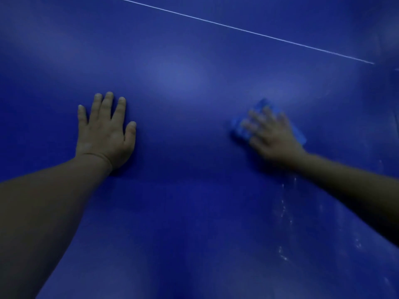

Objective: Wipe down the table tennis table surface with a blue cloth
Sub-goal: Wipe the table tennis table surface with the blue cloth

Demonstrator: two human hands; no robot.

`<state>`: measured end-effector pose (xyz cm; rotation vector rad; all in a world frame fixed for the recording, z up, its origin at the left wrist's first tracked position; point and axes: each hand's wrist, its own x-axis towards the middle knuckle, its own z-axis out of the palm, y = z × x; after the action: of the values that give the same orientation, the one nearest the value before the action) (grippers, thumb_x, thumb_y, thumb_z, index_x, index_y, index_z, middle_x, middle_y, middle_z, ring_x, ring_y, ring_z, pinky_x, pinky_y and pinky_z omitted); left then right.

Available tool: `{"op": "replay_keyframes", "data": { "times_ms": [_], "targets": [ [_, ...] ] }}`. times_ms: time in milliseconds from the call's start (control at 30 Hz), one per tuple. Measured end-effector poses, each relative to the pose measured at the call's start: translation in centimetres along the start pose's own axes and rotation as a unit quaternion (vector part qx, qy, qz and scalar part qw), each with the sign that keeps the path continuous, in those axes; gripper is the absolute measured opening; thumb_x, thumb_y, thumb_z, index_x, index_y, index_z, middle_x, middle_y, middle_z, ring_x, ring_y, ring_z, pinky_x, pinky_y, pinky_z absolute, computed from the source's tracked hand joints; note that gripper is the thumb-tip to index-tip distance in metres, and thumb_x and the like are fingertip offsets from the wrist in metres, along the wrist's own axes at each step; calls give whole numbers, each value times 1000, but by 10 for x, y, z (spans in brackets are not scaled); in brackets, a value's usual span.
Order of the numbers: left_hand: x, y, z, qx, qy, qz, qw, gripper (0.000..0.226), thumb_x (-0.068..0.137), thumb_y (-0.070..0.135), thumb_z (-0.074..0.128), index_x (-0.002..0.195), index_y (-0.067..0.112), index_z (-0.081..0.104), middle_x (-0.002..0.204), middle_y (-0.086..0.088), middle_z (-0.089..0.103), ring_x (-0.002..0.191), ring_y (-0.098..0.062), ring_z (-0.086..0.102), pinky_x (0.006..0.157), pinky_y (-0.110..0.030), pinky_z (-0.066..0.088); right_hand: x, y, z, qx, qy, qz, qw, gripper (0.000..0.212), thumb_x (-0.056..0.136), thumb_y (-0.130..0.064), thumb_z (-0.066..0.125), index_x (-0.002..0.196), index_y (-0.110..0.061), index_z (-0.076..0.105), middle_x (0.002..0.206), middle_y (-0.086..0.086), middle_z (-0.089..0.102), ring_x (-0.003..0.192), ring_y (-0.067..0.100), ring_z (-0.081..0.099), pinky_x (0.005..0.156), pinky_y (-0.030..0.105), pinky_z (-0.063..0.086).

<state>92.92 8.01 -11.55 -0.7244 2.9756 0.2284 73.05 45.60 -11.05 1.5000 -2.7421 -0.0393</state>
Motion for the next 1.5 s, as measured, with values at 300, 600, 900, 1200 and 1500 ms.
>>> {"op": "replay_keyframes", "data": {
  "times_ms": [300,600,900,1200,1500],
  "targets": [
    [-52,17,-7,-25,36,42,998,68,102,45,20,157,5,22,166,-17,15,154,-31,9,123,-54,3,-145,-124,-5,59,-26,-47,997,50,102,-51,34,149,-35,43,161,4,34,150,41,21,115,67,16],
    [-278,4,12,-48,20,115,992,69,103,47,20,150,1,39,162,-18,28,151,-34,21,122,-58,12,-98,-47,-14,95,-31,365,926,58,101,-56,22,157,-41,21,167,-5,14,154,31,5,119,64,4],
    [-321,-13,27,-35,-19,90,995,69,98,44,28,153,3,31,164,-18,20,154,-32,10,124,-53,0,-234,-148,-11,37,-47,52,997,51,102,-55,27,149,-38,37,159,2,37,148,38,28,115,66,20],
    [-320,-16,26,-62,-23,89,994,68,98,46,22,153,7,36,164,-16,22,154,-30,9,124,-49,-2,-228,-277,-12,86,3,291,953,56,98,-52,33,151,-36,40,162,-1,31,151,36,20,118,64,11],
    [-321,-16,27,-65,-29,87,994,70,97,50,21,155,10,33,165,-15,19,154,-29,6,124,-50,-3,-264,-178,-21,116,-42,561,818,55,104,-51,23,158,-42,15,169,-8,5,155,27,-3,120,62,-1]
  ]
}}
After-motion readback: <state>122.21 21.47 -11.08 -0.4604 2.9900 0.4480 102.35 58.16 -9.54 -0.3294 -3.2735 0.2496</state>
